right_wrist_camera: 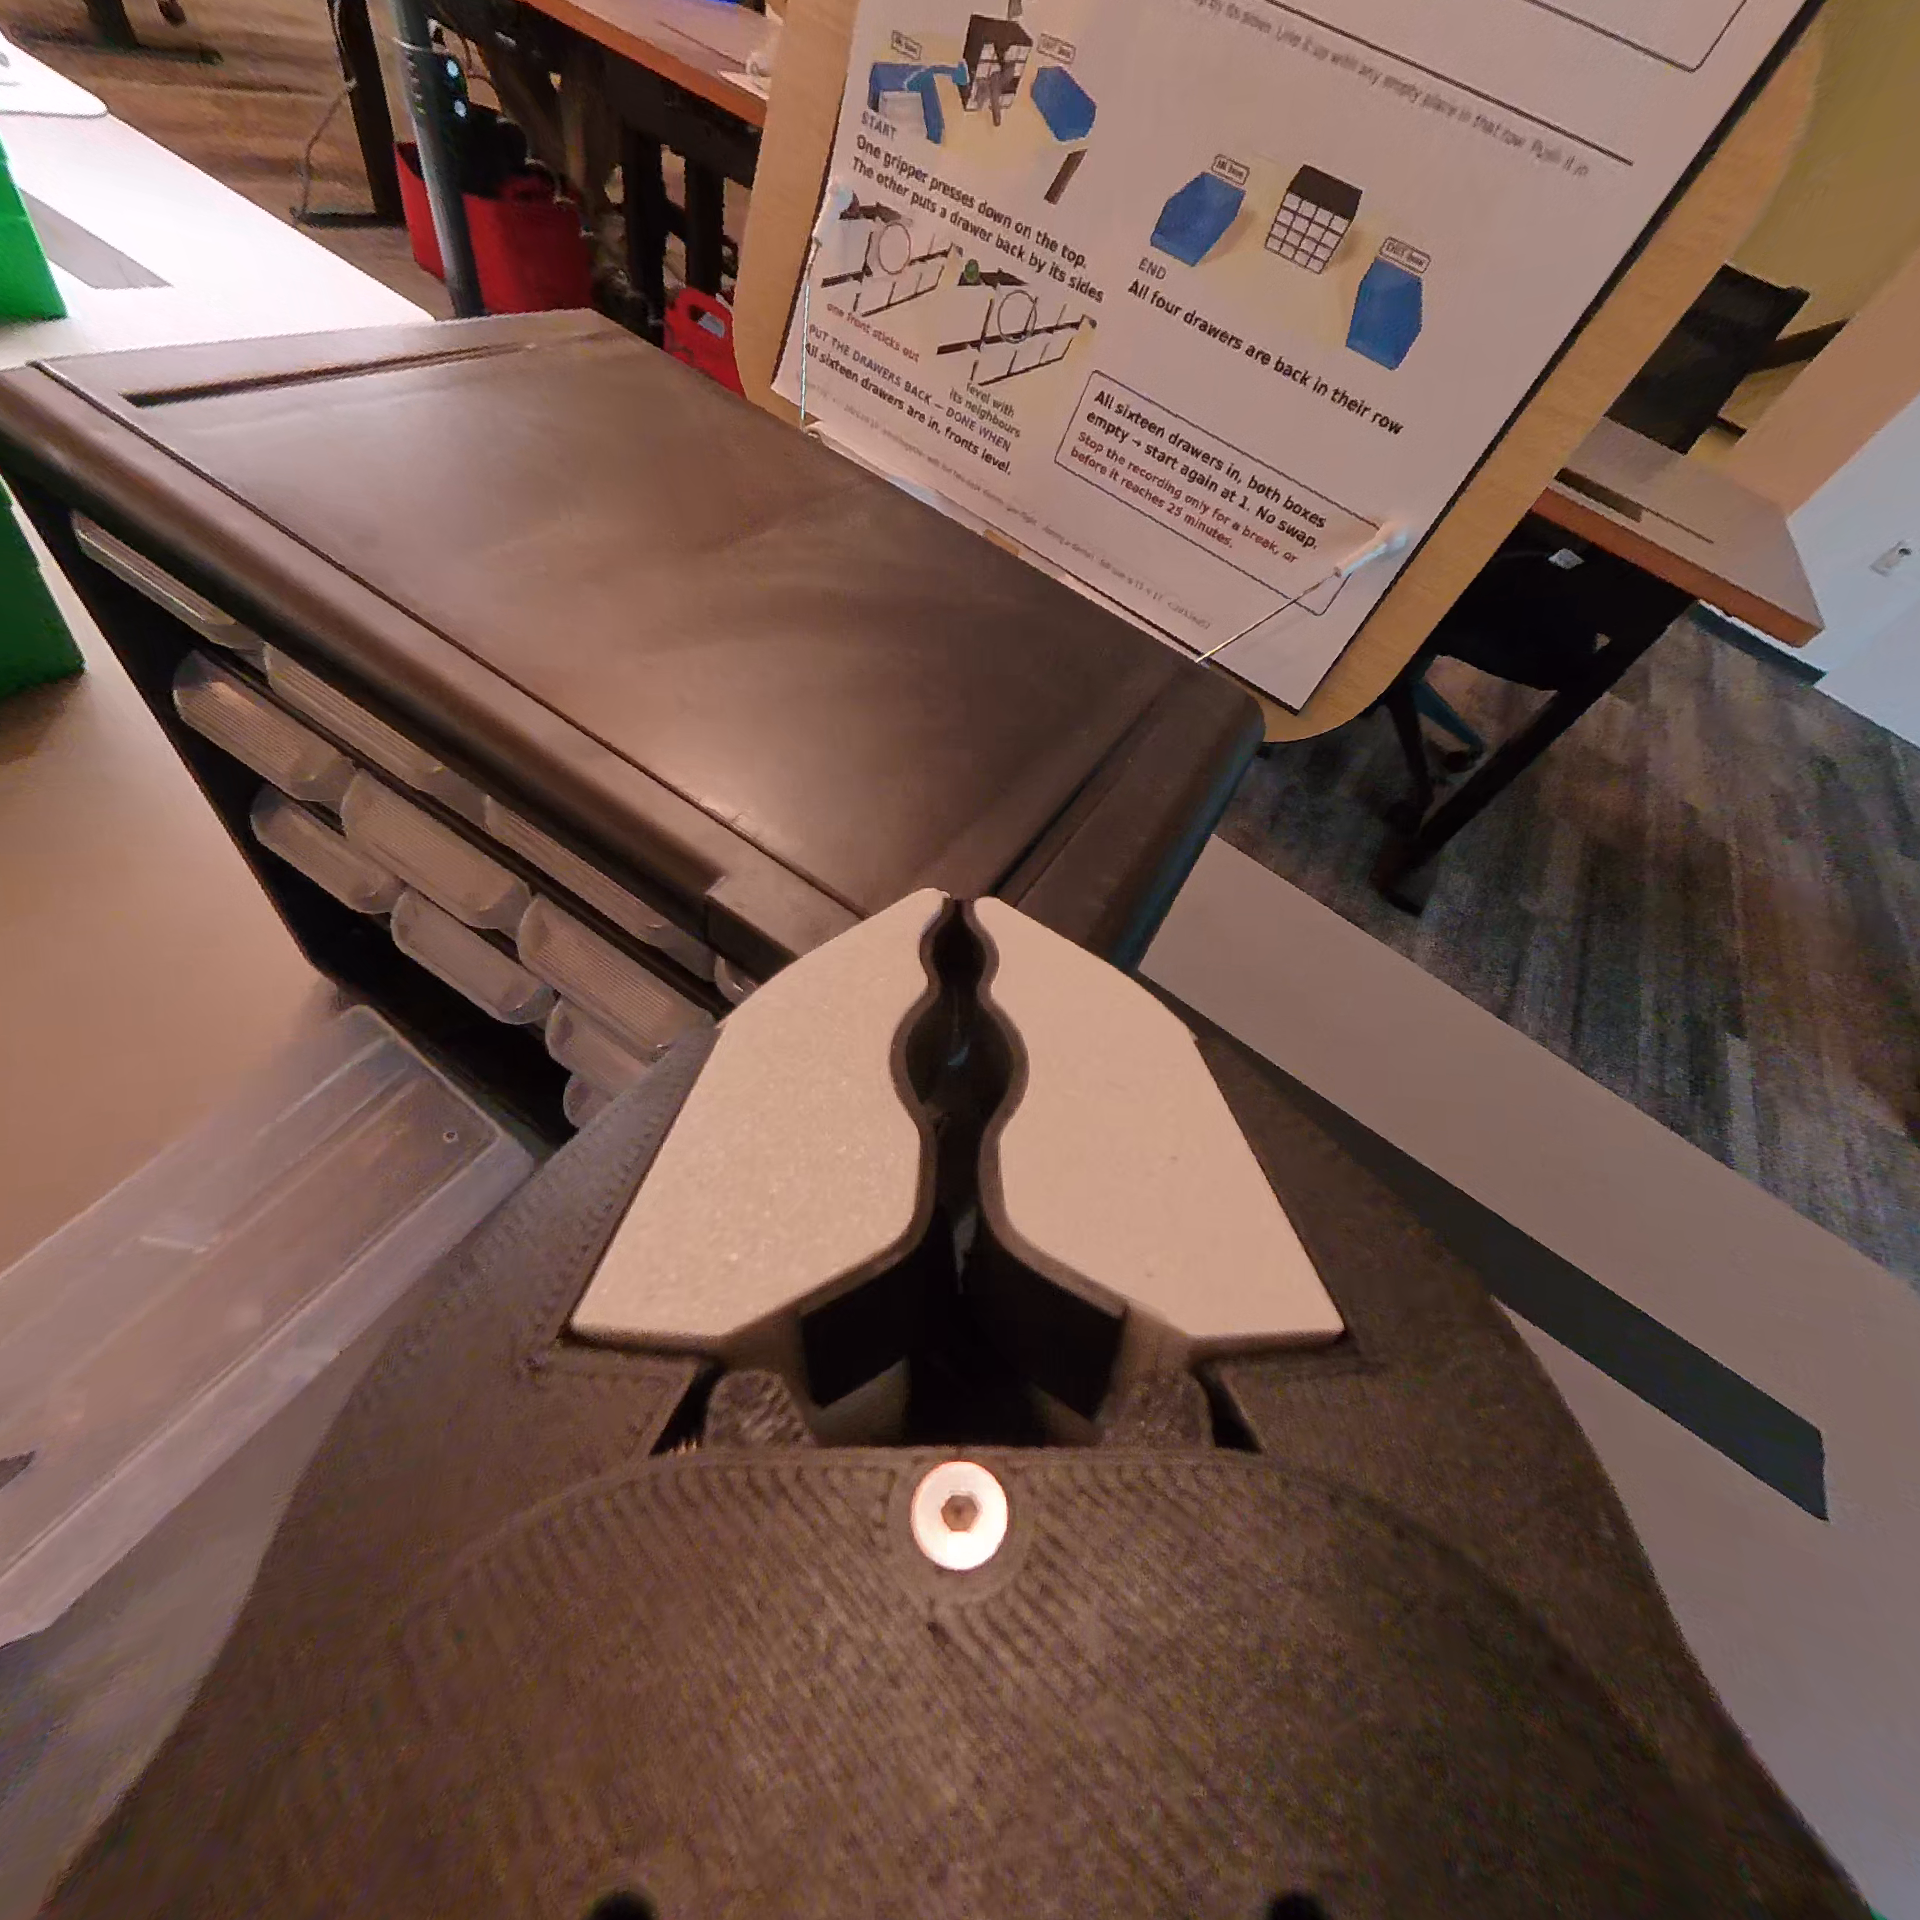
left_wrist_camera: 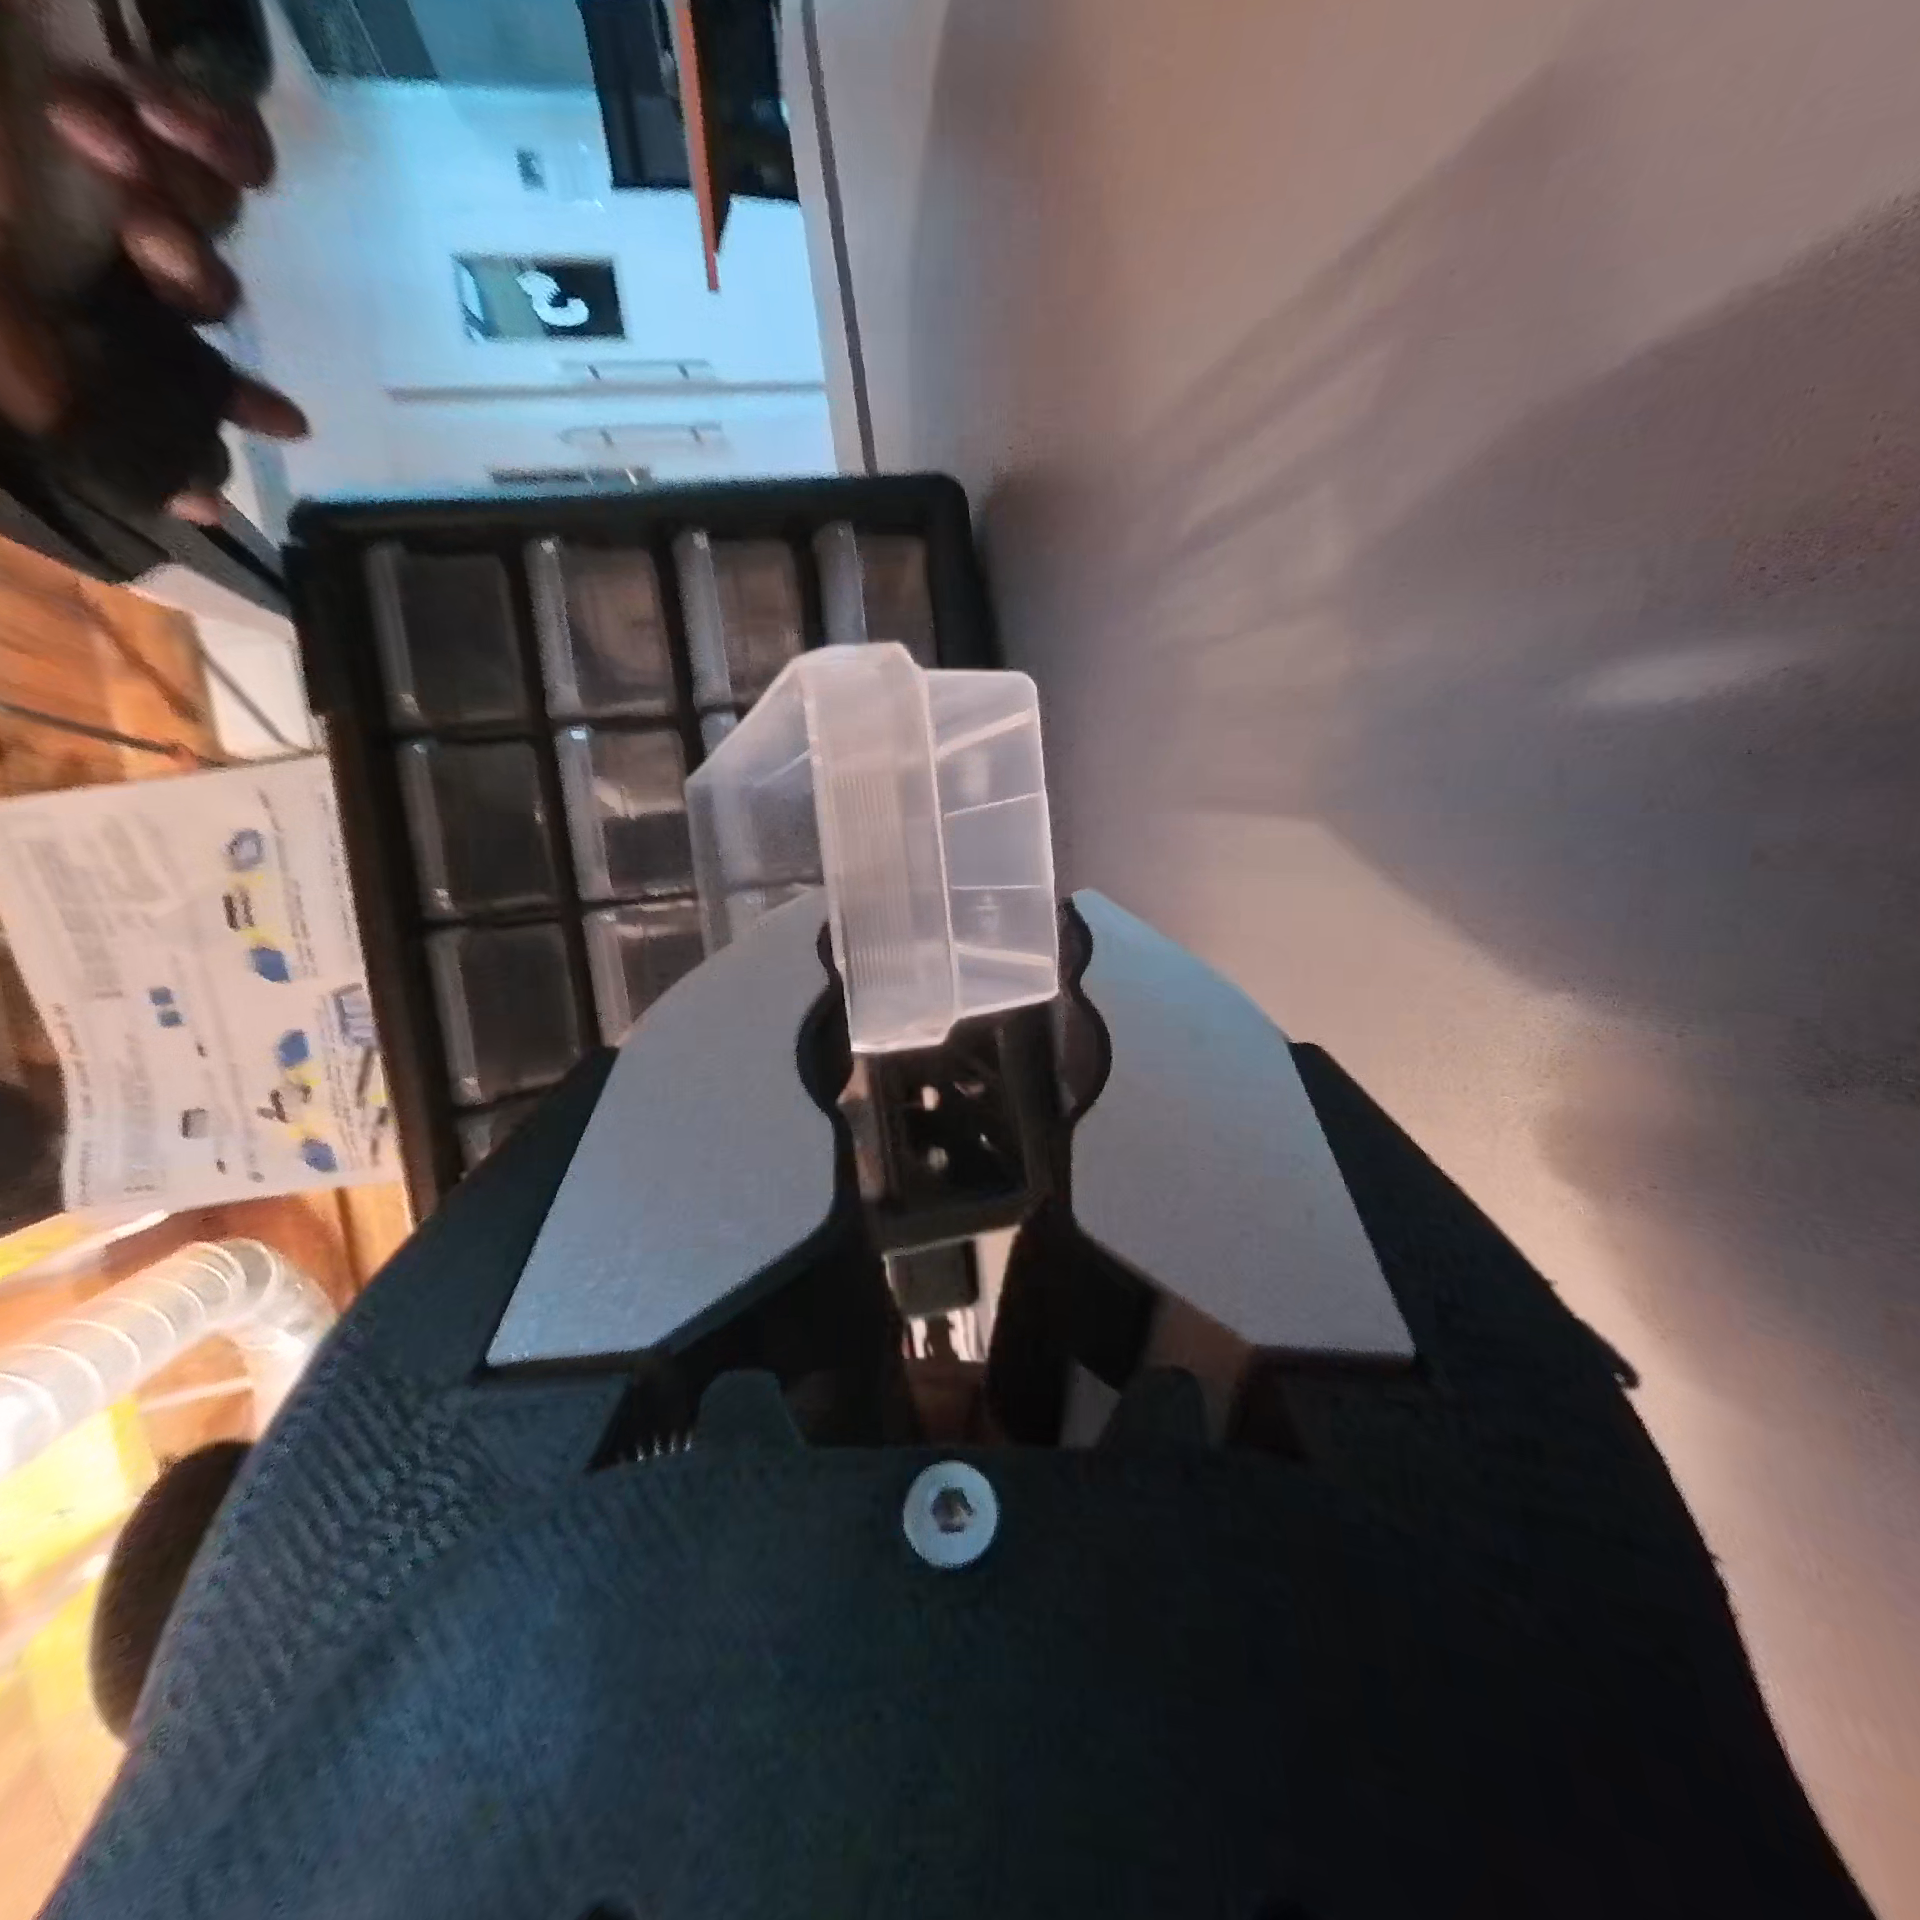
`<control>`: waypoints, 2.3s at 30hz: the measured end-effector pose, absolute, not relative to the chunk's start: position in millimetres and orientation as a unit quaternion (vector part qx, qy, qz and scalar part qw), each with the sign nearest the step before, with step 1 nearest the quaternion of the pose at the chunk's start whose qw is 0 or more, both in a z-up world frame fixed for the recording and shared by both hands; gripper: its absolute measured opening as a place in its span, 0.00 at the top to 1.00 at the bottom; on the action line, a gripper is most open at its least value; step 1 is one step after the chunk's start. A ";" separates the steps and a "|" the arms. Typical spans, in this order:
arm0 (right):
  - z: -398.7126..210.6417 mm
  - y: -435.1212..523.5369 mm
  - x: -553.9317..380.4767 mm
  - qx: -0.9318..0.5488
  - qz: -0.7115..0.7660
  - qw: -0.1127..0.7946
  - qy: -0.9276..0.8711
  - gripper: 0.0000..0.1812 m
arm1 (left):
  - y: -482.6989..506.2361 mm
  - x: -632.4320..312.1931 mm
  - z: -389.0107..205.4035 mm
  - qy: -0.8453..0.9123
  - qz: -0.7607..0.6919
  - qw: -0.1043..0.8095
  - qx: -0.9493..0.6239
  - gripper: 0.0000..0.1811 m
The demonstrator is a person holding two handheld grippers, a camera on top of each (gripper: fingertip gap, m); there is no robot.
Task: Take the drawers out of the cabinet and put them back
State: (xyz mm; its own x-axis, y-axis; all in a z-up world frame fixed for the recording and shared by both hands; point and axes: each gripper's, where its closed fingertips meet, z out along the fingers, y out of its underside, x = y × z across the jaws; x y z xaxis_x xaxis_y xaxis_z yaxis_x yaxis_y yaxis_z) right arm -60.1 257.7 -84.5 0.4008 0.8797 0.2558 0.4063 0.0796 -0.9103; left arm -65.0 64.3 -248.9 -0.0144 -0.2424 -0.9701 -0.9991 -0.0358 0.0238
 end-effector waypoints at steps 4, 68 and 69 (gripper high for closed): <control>-83.3 256.7 -60.3 -0.626 0.203 0.535 -0.530 1.00 | 61.1 -55.8 -246.0 0.574 0.442 0.454 -0.518 0.79; -284.5 325.0 276.6 -0.597 -0.110 0.184 -0.773 0.57 | 57.8 -96.0 -170.7 0.282 0.222 0.709 -0.607 0.69; -283.6 326.2 276.2 -0.593 -0.114 0.186 -0.775 0.56 | 57.8 -96.1 -170.7 0.283 0.223 0.709 -0.606 0.69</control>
State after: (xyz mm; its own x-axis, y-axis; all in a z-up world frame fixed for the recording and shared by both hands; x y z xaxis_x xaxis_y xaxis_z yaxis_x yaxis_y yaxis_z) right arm 276.2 326.2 -283.6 -0.2264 0.8768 0.4241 0.9618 0.2700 -0.0448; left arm -96.1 57.8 -170.7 0.7401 -0.0267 -0.6720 -0.6598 0.1648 -0.7332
